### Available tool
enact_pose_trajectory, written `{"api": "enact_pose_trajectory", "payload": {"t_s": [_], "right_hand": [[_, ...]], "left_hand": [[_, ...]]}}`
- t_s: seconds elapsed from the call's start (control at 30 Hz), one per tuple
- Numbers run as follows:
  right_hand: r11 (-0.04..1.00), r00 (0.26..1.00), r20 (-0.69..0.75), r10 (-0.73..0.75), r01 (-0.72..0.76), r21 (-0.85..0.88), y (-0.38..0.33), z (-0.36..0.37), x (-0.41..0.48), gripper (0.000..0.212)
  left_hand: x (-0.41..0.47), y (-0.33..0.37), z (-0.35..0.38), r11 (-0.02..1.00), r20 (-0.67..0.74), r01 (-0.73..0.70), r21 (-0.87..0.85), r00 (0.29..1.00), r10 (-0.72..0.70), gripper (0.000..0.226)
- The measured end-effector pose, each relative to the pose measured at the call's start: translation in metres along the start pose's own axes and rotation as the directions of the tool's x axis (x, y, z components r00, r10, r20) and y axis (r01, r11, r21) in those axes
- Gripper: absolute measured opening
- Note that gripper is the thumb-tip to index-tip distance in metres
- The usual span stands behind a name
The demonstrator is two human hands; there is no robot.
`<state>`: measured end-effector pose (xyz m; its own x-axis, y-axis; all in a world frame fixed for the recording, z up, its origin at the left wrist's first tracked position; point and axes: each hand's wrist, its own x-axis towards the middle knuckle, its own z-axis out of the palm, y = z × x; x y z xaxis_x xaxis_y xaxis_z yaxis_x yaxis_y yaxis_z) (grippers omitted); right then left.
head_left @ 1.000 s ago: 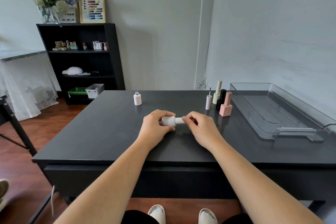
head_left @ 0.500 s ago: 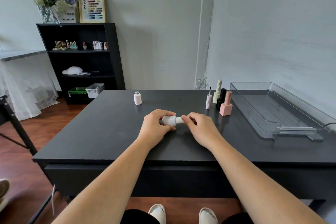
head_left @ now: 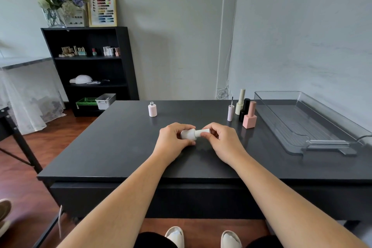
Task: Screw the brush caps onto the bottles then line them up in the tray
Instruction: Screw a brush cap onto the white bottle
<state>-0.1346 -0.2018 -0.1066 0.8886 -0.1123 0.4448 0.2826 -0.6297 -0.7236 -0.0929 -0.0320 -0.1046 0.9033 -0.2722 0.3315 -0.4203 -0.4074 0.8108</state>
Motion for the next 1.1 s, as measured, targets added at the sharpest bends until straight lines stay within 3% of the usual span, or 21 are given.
{"api": "enact_pose_trajectory", "payload": {"t_s": [0.3, 0.5, 0.67, 0.8, 0.93, 1.1], "right_hand": [[1.000, 1.000, 0.013, 0.027, -0.027, -0.015, -0.004, -0.005, 0.002, 0.006], [0.993, 0.997, 0.050, -0.056, 0.061, -0.099, -0.018, -0.029, 0.022, 0.006], [0.957, 0.999, 0.037, 0.026, -0.014, -0.290, -0.022, -0.058, 0.056, 0.014], [0.954, 0.991, 0.081, -0.106, 0.125, -0.274, -0.033, -0.077, 0.086, 0.011], [0.924, 0.988, 0.121, -0.094, 0.132, -0.359, -0.032, -0.089, 0.123, 0.009], [0.876, 0.987, 0.162, -0.015, 0.092, -0.473, -0.017, -0.093, 0.158, 0.011]], "left_hand": [[-0.001, 0.003, 0.001, 1.000, -0.030, -0.010, -0.002, 1.000, 0.010, 0.041], [0.005, 0.005, -0.004, 0.999, -0.019, -0.038, -0.004, 0.999, 0.038, 0.049], [0.022, -0.007, -0.029, 1.000, -0.147, 0.014, 0.020, 0.989, -0.010, 0.049], [0.046, -0.014, -0.052, 0.989, -0.239, 0.035, 0.145, 0.971, 0.001, 0.045], [0.075, -0.020, -0.068, 0.962, -0.285, 0.077, 0.263, 0.958, 0.001, 0.049], [0.103, -0.037, -0.073, 0.930, -0.287, 0.225, 0.290, 0.948, -0.140, 0.062]]}}
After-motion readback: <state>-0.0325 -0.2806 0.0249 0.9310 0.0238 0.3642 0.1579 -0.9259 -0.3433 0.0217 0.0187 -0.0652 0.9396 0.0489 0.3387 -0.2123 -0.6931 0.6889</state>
